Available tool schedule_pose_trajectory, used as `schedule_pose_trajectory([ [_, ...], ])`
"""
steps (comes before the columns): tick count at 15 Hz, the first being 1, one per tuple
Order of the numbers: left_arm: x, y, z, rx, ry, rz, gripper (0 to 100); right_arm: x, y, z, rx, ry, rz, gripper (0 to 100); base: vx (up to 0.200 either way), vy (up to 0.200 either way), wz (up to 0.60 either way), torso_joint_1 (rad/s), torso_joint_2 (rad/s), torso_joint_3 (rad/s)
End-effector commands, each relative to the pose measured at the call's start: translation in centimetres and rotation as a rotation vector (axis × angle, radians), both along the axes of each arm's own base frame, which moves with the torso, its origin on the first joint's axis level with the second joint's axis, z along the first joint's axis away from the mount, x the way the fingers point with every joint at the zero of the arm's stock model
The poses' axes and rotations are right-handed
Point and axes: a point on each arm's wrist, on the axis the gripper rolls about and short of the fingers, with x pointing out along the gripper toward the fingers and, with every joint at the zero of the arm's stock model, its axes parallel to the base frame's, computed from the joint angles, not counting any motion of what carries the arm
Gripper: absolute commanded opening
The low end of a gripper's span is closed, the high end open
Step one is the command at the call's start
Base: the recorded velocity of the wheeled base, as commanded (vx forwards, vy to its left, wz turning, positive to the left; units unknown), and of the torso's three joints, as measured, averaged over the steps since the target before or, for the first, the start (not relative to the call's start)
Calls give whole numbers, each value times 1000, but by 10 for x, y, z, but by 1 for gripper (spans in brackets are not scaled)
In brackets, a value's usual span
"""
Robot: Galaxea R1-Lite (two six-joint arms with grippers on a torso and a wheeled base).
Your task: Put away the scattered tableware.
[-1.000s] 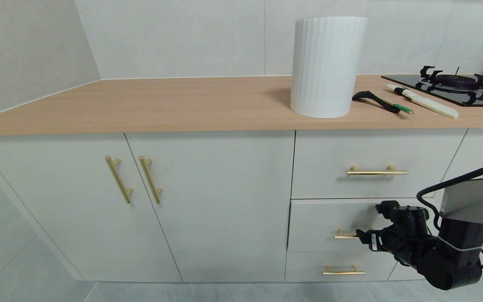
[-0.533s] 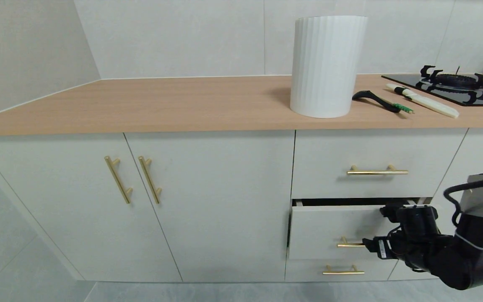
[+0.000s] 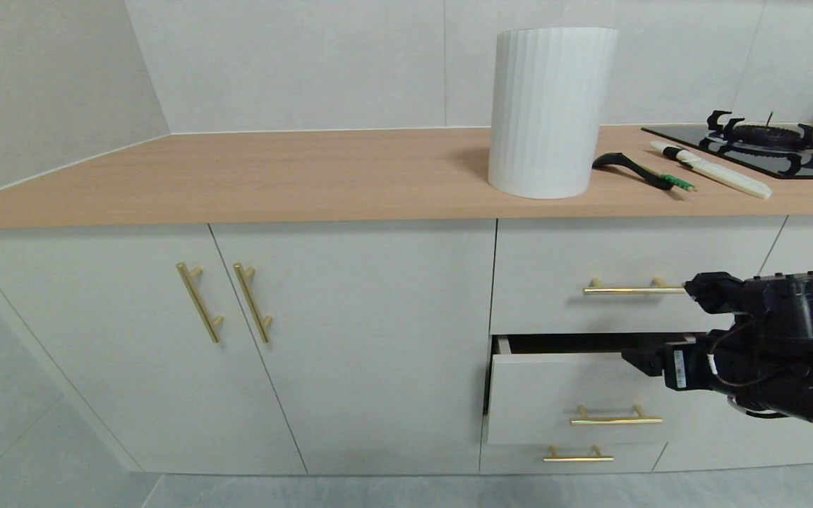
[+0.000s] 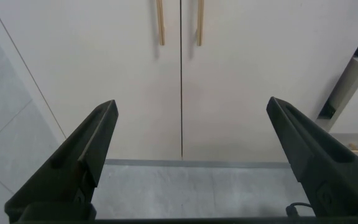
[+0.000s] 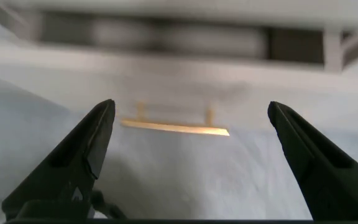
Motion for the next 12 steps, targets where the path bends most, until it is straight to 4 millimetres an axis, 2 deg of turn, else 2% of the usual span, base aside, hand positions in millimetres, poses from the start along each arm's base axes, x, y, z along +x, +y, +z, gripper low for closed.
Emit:
schedule_pose_trajectory([
  [1,0,0,0,0,0,0,100,18,7,11,16,-48,11,100,0,0,0,0,0,0],
  [2,0,0,0,0,0,0,100,29,10,5,9,-34,7,100,0,0,0,0,0,0],
  [3,0,0,0,0,0,0,100,31,10,3,7,-30,6,100,0,0,0,0,0,0],
  [6,0,0,0,0,0,0,100,44,13,-22,-6,19,0,100,0,0,0,0,0,0],
  [12,0,0,0,0,0,0,100,69,18,-66,-23,-15,-45,100,0,0,0,0,0,0],
])
